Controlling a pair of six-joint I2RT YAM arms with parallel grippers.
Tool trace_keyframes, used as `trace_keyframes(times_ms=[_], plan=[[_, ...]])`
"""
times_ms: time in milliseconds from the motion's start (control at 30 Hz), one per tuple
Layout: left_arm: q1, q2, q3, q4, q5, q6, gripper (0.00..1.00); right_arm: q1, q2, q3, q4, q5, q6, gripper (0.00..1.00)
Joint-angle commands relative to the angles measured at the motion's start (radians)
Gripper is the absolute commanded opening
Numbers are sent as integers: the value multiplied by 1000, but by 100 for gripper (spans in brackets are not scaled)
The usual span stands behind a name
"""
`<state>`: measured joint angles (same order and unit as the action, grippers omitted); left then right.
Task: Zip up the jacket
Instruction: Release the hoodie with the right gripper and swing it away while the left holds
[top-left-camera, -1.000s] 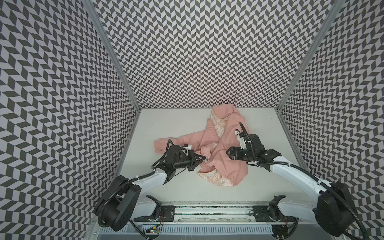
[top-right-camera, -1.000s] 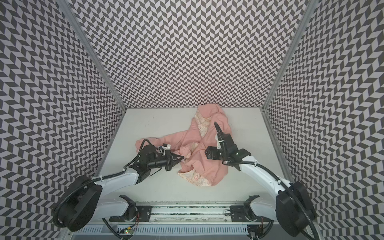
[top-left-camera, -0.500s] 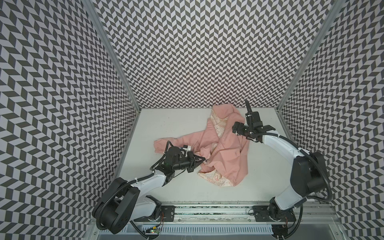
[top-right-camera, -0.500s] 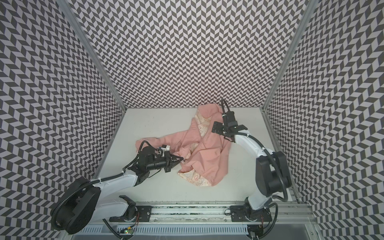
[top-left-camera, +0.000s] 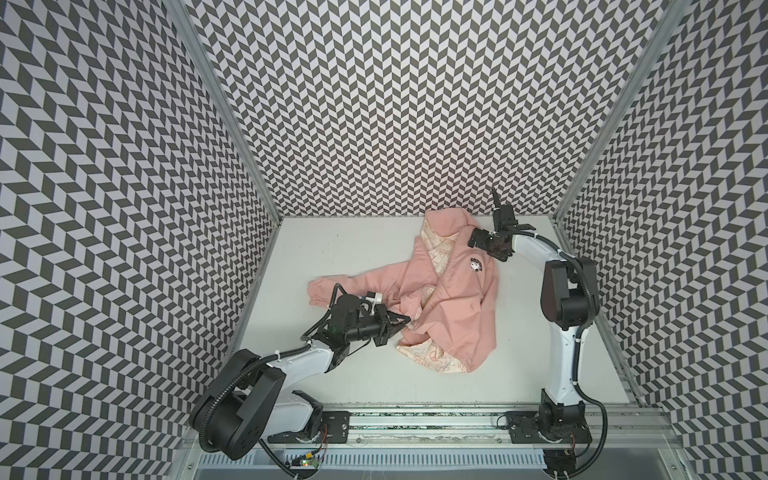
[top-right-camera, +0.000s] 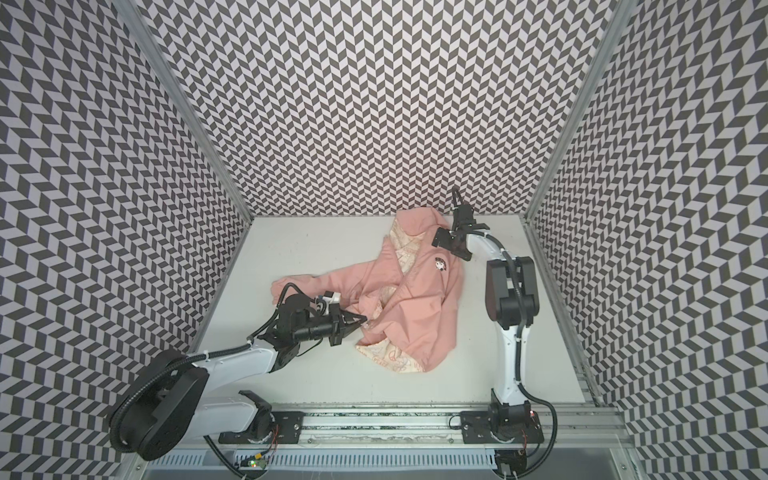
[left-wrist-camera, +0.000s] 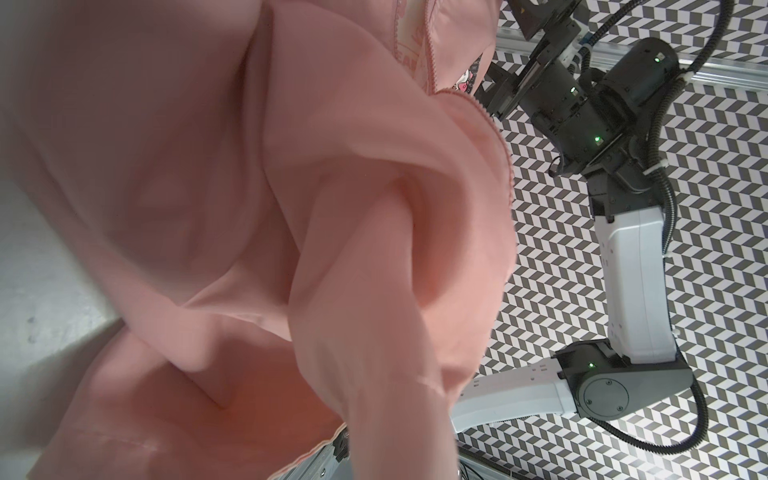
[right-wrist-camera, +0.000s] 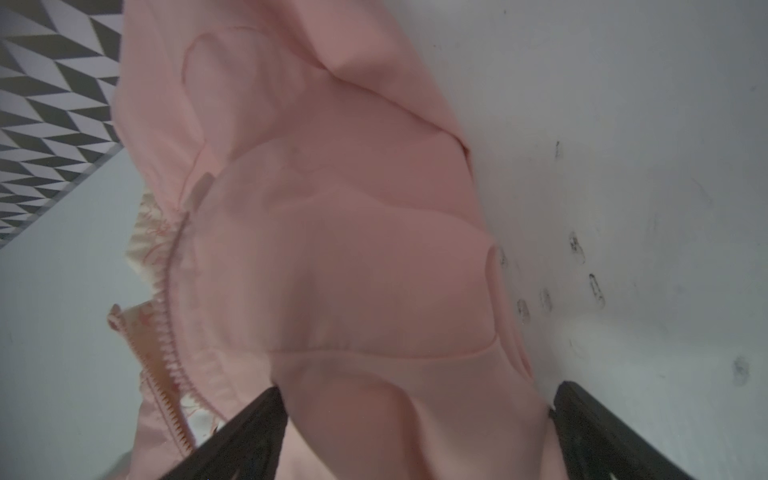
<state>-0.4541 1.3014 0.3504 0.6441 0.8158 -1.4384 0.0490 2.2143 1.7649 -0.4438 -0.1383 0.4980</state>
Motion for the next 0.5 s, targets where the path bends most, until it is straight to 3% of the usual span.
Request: trace_keyframes(times_ms=[0,133,233,400,467], plan=[[15,33,-5,63,30,-10,0,-21,53,64,-2,-73,11,97],[24,84,7,105,40,-20,0,-25,113,121,-31,-120,5,73],[40,122,27,132,53,-25,0,-33,100,100,-55,-148,-3,44],[63,144,121,-3,77,81,0,-92,-75,-196,139,-207,64,4],[74,145,188,-130,88,166,0,-130,-147,-301,189,-233,85,0]])
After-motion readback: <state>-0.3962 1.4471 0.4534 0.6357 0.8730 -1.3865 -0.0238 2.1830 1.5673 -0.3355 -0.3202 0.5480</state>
